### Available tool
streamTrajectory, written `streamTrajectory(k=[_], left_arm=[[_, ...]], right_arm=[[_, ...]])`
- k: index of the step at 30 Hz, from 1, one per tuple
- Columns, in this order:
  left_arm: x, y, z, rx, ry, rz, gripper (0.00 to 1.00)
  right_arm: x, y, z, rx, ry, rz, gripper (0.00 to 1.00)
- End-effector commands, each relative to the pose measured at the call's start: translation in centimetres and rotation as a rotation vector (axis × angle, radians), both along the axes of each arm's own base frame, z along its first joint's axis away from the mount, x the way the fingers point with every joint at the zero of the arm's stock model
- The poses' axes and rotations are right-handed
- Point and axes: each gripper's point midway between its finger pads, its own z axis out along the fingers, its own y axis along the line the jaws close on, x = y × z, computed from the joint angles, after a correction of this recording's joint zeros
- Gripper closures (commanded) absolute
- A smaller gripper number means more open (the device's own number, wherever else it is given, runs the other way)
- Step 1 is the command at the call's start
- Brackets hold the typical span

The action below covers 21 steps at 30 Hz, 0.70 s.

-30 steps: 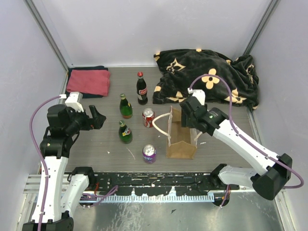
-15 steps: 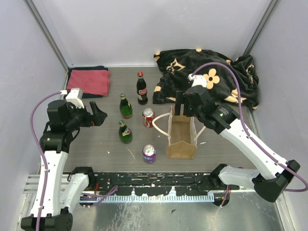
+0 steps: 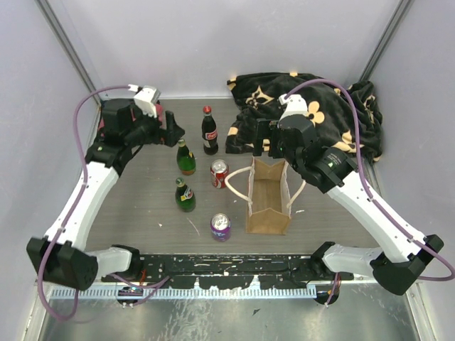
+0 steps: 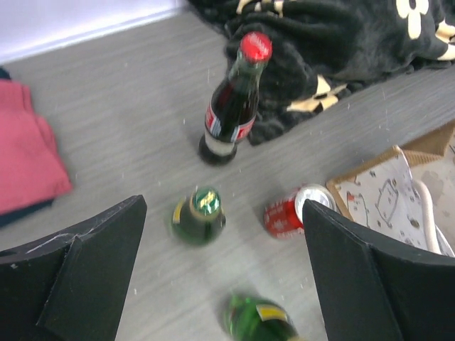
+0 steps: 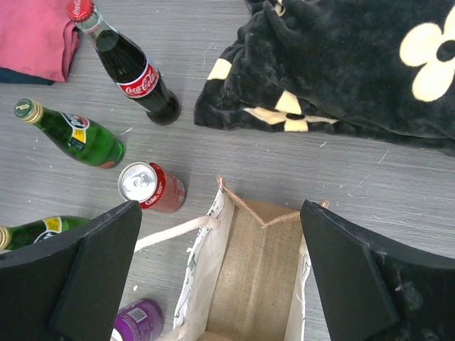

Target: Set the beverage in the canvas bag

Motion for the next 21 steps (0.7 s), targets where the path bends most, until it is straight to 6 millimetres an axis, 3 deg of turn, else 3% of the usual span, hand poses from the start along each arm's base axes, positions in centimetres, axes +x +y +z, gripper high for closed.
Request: streamTrajectory(k=[1,6,11,21], left_arm=[[4.8,-2.4,3.2,0.019,-0.173,-0.038,0.02],[9.0,-4.9,1.6,0.007,-0.178,-0.057,0.02],[11.9,-6.2,0.0,-0.006,-0.179,-0.059,0.02],[13.8,-9.0,-3.5,-0.058,-0.148,-0.128,0.02]], right_arm=[[1.1,-0.3,3.0,0.025,-0.097,-0.035,0.0],[1.5,-0.6,3.1,0.025,-0.108,-0.06,0.0],[1.7,-0.8,3.3,0.03,-0.12,-0.077,0.0],[2.5,-0.5,2.8,0.023,-0.12,-0.083,0.0]])
